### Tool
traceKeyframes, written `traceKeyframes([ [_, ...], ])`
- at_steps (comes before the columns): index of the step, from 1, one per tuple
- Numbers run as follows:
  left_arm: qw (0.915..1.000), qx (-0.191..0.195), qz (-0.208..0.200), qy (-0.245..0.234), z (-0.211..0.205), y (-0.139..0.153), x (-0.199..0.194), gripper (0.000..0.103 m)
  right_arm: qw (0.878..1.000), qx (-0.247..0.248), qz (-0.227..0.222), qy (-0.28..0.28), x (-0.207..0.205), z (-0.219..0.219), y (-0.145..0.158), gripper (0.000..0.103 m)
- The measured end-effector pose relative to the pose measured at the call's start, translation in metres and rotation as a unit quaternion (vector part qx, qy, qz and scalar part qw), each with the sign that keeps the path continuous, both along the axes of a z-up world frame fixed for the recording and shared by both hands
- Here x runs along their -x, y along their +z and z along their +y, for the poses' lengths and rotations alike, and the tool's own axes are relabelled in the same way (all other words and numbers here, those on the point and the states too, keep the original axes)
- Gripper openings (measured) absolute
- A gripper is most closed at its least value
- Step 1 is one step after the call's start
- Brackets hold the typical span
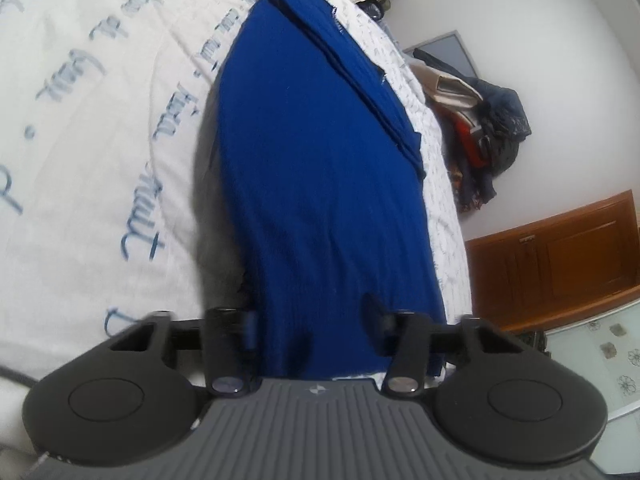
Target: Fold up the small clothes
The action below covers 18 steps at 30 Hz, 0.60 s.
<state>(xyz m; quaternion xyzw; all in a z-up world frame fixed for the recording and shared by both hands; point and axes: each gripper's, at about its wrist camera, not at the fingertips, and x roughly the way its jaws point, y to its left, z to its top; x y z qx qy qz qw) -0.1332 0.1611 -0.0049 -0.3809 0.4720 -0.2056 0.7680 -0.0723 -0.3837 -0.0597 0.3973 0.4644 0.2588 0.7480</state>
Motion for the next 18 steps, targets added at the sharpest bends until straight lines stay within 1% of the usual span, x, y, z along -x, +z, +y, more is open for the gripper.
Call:
traceKeyframes([
  [1, 0.9998, -0.016, 0.009, 0.002, -0.003, -0.002, -0.002, 0.009, 1.000, 0.004, 0.004, 0.001, 0.005, 0.002, -0.002, 0.025],
  [2, 0.9997, -0.022, 0.010, 0.004, -0.004, -0.004, -0.003, 0.008, 1.000, 0.020, 0.017, 0.001, 0.008, 0.005, -0.006, 0.006],
  [3, 0.9995, -0.029, 0.009, 0.005, -0.004, -0.002, -0.004, 0.007, 1.000, 0.025, 0.018, 0.002, 0.010, 0.006, -0.010, 0.006],
  [4, 0.9988, -0.049, 0.001, 0.004, -0.004, 0.004, -0.003, 0.007, 1.000, 0.023, 0.012, -0.001, 0.012, 0.005, -0.011, 0.006],
  [5, 0.9976, -0.068, -0.012, 0.002, -0.002, 0.013, -0.001, 0.007, 0.999, 0.033, 0.011, -0.007, 0.014, 0.004, -0.007, 0.006],
  [6, 0.9970, -0.073, -0.024, 0.000, 0.003, 0.019, 0.003, 0.007, 0.998, 0.055, 0.003, -0.013, 0.017, 0.002, 0.001, 0.006],
  [7, 0.9965, -0.079, -0.028, -0.001, 0.008, 0.023, 0.007, 0.007, 0.998, 0.064, -0.010, -0.015, 0.023, -0.001, 0.010, 0.006],
  [8, 0.9954, -0.092, -0.025, -0.002, 0.011, 0.022, 0.009, 0.007, 0.997, 0.067, -0.018, -0.018, 0.029, -0.007, 0.017, 0.006],
  [9, 0.9944, -0.104, -0.017, -0.005, 0.013, 0.017, 0.011, 0.008, 0.996, 0.085, -0.021, -0.022, 0.035, -0.012, 0.020, 0.006],
  [10, 0.9945, -0.103, -0.015, -0.002, 0.014, 0.010, 0.013, 0.011, 0.993, 0.112, -0.017, -0.022, 0.036, -0.012, 0.019, 0.006],
  [11, 0.9949, -0.099, -0.019, 0.000, 0.014, 0.009, 0.013, 0.011, 0.991, 0.131, -0.010, -0.015, 0.037, -0.010, 0.014, 0.005],
  [12, 0.9943, -0.105, -0.020, -0.003, 0.013, 0.012, 0.013, 0.012, 0.992, 0.122, -0.019, -0.016, 0.039, -0.009, 0.011, 0.005],
  [13, 0.9928, -0.117, -0.025, -0.003, 0.012, 0.016, 0.012, 0.012, 0.993, 0.119, -0.019, -0.017, 0.038, -0.007, 0.012, 0.007],
  [14, 0.9892, -0.141, -0.039, 0.003, 0.012, 0.025, 0.013, 0.011, 0.992, 0.126, -0.020, -0.018, 0.036, -0.004, 0.015, 0.015],
  [15, 0.9829, -0.174, -0.059, 0.015, 0.012, 0.036, 0.014, 0.020, 0.990, 0.137, -0.021, -0.014, 0.034, -0.002, 0.020, 0.019],
  [16, 0.9757, -0.201, -0.084, 0.018, 0.008, 0.049, 0.011, 0.033, 0.987, 0.158, -0.028, -0.017, 0.031, 0.000, 0.029, 0.029],
  [17, 0.9692, -0.218, -0.112, 0.021, 0.003, 0.060, 0.005, 0.041, 0.981, 0.187, -0.044, -0.035, 0.028, -0.001, 0.040, 0.041],
  [18, 0.9621, -0.232, -0.141, 0.027, -0.006, 0.070, -0.004, 0.056, 0.972, 0.219, -0.067, -0.059, 0.021, 0.002, 0.053, 0.046],
])
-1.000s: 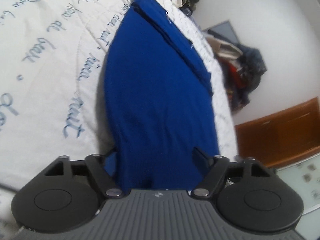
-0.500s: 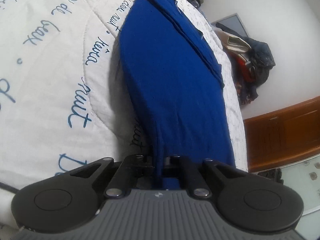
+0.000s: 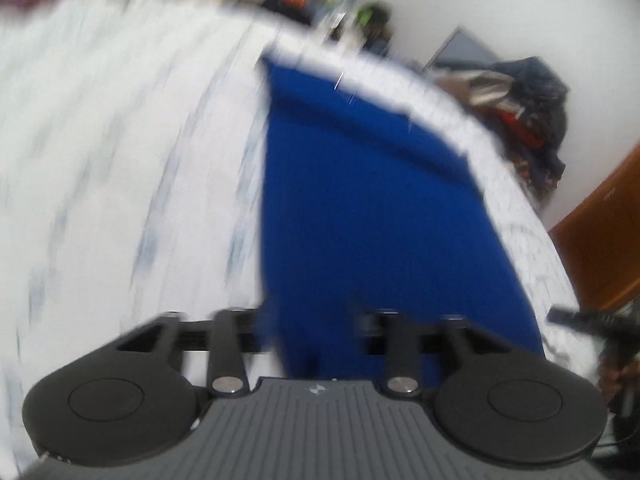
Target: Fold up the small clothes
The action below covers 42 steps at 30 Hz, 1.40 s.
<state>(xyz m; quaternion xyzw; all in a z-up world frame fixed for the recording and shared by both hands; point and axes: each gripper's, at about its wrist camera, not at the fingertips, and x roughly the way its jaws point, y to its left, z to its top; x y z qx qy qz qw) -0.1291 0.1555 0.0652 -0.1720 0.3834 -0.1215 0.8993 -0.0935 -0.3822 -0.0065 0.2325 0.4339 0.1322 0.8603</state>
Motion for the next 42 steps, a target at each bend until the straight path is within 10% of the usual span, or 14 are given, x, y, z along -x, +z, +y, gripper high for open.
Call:
traceKeyframes([
  [2, 0.9991, -0.019, -0.037, -0.007, -0.027, 0.011, -0.028, 0.077, 0.997, 0.039, -0.058, -0.024, -0.022, 0.014, 0.020, 0.055],
  [9, 0.9923, -0.118, -0.029, -0.022, -0.127, -0.035, -0.122, 0.068, 0.995, 0.071, -0.070, 0.028, -0.157, 0.128, 0.004, 0.053],
  [12, 0.9698, -0.222, -0.093, -0.041, -0.133, -0.055, -0.103, 0.092, 0.975, 0.189, -0.116, 0.030, -0.153, 0.159, -0.011, 0.058],
  [15, 0.9782, -0.196, -0.065, -0.018, -0.099, -0.056, -0.095, 0.101, 0.963, 0.209, -0.170, 0.029, -0.115, 0.134, -0.022, 0.065],
  [23, 0.9773, -0.184, -0.082, -0.066, -0.129, -0.032, -0.066, 0.095, 0.965, 0.227, -0.132, 0.004, -0.080, 0.136, 0.014, 0.070],
  [29, 0.9697, -0.205, -0.082, -0.104, -0.126, -0.054, -0.038, 0.103, 0.955, 0.231, -0.159, 0.091, -0.040, 0.181, -0.009, 0.103],
  [36, 0.9763, -0.196, -0.041, -0.083, -0.101, -0.038, -0.004, 0.093, 0.964, 0.235, -0.114, 0.047, -0.005, 0.129, -0.003, 0.103],
  [42, 0.9663, -0.209, -0.057, -0.139, -0.132, -0.047, 0.013, 0.103, 0.967, 0.198, -0.121, 0.105, 0.001, 0.184, 0.017, 0.103],
])
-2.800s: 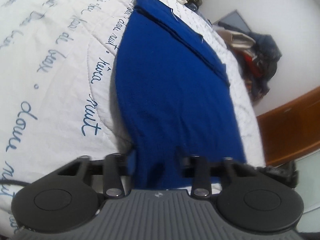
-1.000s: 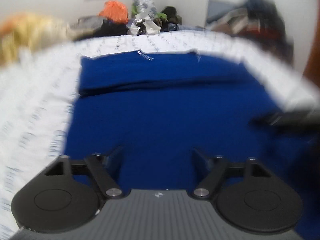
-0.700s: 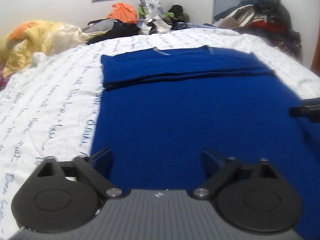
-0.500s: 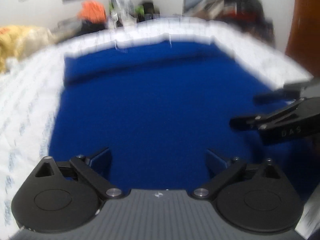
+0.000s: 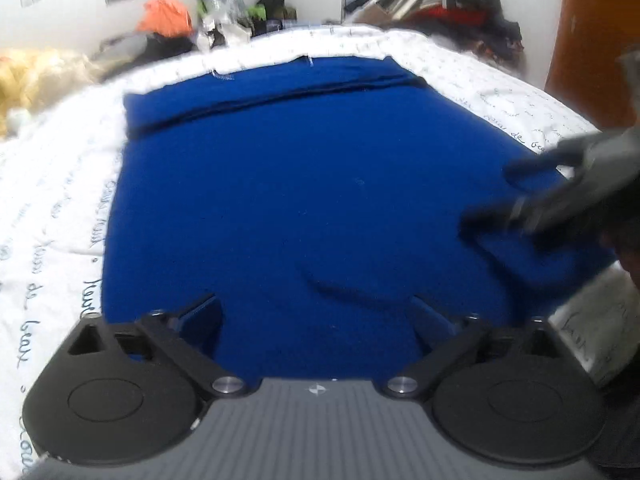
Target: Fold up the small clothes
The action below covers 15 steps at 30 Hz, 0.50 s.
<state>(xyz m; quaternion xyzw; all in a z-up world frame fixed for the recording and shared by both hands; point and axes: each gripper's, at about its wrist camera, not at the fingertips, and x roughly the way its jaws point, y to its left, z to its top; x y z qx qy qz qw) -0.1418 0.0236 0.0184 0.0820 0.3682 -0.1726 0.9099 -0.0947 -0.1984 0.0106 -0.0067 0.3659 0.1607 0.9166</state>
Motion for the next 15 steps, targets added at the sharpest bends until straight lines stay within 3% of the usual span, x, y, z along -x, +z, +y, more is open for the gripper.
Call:
traceKeyframes([
  [1, 1.0000, 0.004, 0.003, -0.002, 0.005, 0.000, 0.003, 0.103, 1.000, 0.022, 0.016, 0.009, 0.001, 0.009, -0.009, 0.103],
  [2, 1.0000, 0.004, 0.005, -0.004, 0.011, 0.000, 0.007, 0.103, 0.999, 0.036, -0.015, 0.015, 0.013, 0.009, -0.017, 0.103],
  [5, 0.9999, 0.006, 0.008, 0.014, 0.033, 0.002, 0.024, 0.103, 0.999, 0.020, -0.022, 0.023, 0.037, -0.007, -0.028, 0.103],
  [7, 0.9985, 0.019, 0.010, 0.051, 0.054, 0.009, 0.035, 0.097, 0.999, 0.023, -0.002, 0.022, 0.044, -0.016, -0.025, 0.103],
  [9, 0.9923, 0.067, 0.033, 0.098, 0.079, 0.015, 0.041, 0.097, 0.999, 0.020, 0.035, 0.011, 0.050, -0.031, -0.006, 0.103],
  [12, 0.9639, 0.202, 0.092, 0.147, 0.125, 0.017, 0.035, 0.098, 0.995, -0.073, 0.056, -0.040, 0.063, -0.074, 0.020, 0.103],
  [15, 0.9131, 0.345, 0.167, 0.140, 0.153, 0.009, 0.021, 0.100, 0.961, -0.212, 0.147, -0.100, 0.045, -0.128, 0.007, 0.103],
])
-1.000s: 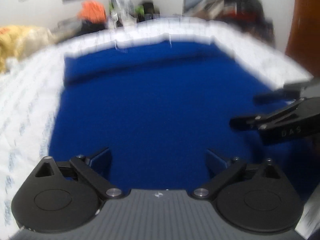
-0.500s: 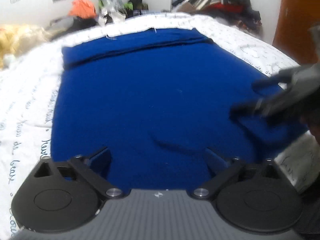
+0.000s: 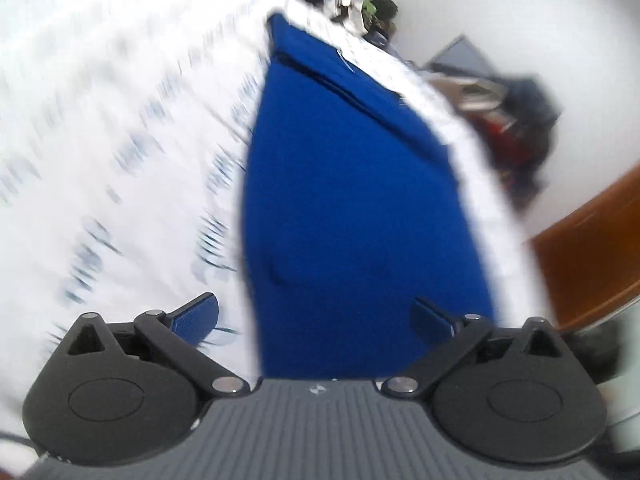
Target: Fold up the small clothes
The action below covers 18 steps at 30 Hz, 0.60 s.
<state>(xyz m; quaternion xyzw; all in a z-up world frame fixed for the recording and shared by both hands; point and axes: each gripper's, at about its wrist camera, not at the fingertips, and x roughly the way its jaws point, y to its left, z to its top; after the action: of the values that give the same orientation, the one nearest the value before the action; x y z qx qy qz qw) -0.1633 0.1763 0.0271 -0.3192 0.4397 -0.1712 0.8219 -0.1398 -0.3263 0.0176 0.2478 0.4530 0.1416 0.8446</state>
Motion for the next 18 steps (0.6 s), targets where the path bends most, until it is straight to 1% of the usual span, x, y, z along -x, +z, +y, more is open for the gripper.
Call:
traceKeyframes([
  [1, 0.9976, 0.064, 0.027, -0.009, 0.005, -0.008, -0.006, 0.100, 0.999, -0.036, 0.006, -0.008, -0.003, -0.010, -0.003, 0.103],
  [2, 0.9917, 0.117, 0.050, -0.017, 0.007, -0.018, -0.012, 0.100, 0.996, -0.082, 0.025, -0.003, -0.009, -0.016, -0.008, 0.103],
  [3, 0.9888, 0.137, 0.056, -0.019, 0.008, -0.023, -0.013, 0.100, 0.990, -0.132, 0.040, 0.008, -0.014, -0.020, -0.014, 0.103],
  [4, 0.9889, 0.137, 0.053, -0.021, 0.007, -0.022, -0.015, 0.098, 0.982, -0.175, 0.061, 0.023, -0.020, -0.019, -0.021, 0.103],
  [5, 0.9899, 0.130, 0.052, -0.024, 0.006, -0.021, -0.016, 0.097, 0.979, -0.191, 0.066, 0.035, -0.023, -0.018, -0.024, 0.103],
  [6, 0.9910, 0.121, 0.052, -0.025, 0.005, -0.019, -0.017, 0.091, 0.979, -0.190, 0.063, 0.043, -0.025, -0.015, -0.024, 0.103],
  [7, 0.9920, 0.112, 0.053, -0.024, 0.005, -0.018, -0.017, 0.084, 0.979, -0.185, 0.064, 0.046, -0.027, -0.013, -0.023, 0.101],
  [8, 0.9930, 0.103, 0.054, -0.024, 0.004, -0.017, -0.015, 0.079, 0.981, -0.179, 0.065, 0.043, -0.027, -0.012, -0.022, 0.088],
  [9, 0.9942, 0.088, 0.054, -0.026, 0.002, -0.015, -0.014, 0.068, 0.983, -0.165, 0.064, 0.041, -0.027, -0.010, -0.020, 0.071],
  [10, 0.9953, 0.073, 0.057, -0.028, 0.003, -0.014, -0.014, 0.056, 0.987, -0.142, 0.068, 0.039, -0.021, -0.012, -0.021, 0.030],
  [11, 0.9958, 0.064, 0.059, -0.027, 0.005, -0.016, -0.014, 0.051, 0.989, -0.121, 0.078, 0.034, -0.016, -0.013, -0.023, 0.020],
  [13, 0.9962, 0.051, 0.065, -0.025, 0.007, -0.018, -0.017, 0.030, 0.987, -0.138, 0.083, 0.025, -0.017, -0.017, -0.030, 0.015],
  [14, 0.9964, 0.042, 0.069, -0.024, 0.009, -0.020, -0.017, 0.024, 0.986, -0.143, 0.084, 0.021, -0.017, -0.018, -0.032, 0.013],
  [15, 0.9965, 0.031, 0.075, -0.022, 0.009, -0.021, -0.018, 0.009, 0.986, -0.142, 0.082, 0.019, -0.016, -0.017, -0.032, 0.011],
  [16, 0.9962, 0.023, 0.081, -0.023, 0.011, -0.024, -0.017, 0.005, 0.987, -0.137, 0.078, 0.018, -0.015, -0.016, -0.032, 0.008],
  [17, 0.9963, 0.020, 0.080, -0.024, 0.011, -0.024, -0.017, 0.005, 0.989, -0.130, 0.073, 0.019, -0.004, -0.019, -0.031, 0.008],
  [18, 0.9965, 0.010, 0.077, -0.029, 0.009, -0.021, -0.018, 0.004, 0.990, -0.123, 0.068, 0.020, -0.003, -0.017, -0.030, 0.008],
])
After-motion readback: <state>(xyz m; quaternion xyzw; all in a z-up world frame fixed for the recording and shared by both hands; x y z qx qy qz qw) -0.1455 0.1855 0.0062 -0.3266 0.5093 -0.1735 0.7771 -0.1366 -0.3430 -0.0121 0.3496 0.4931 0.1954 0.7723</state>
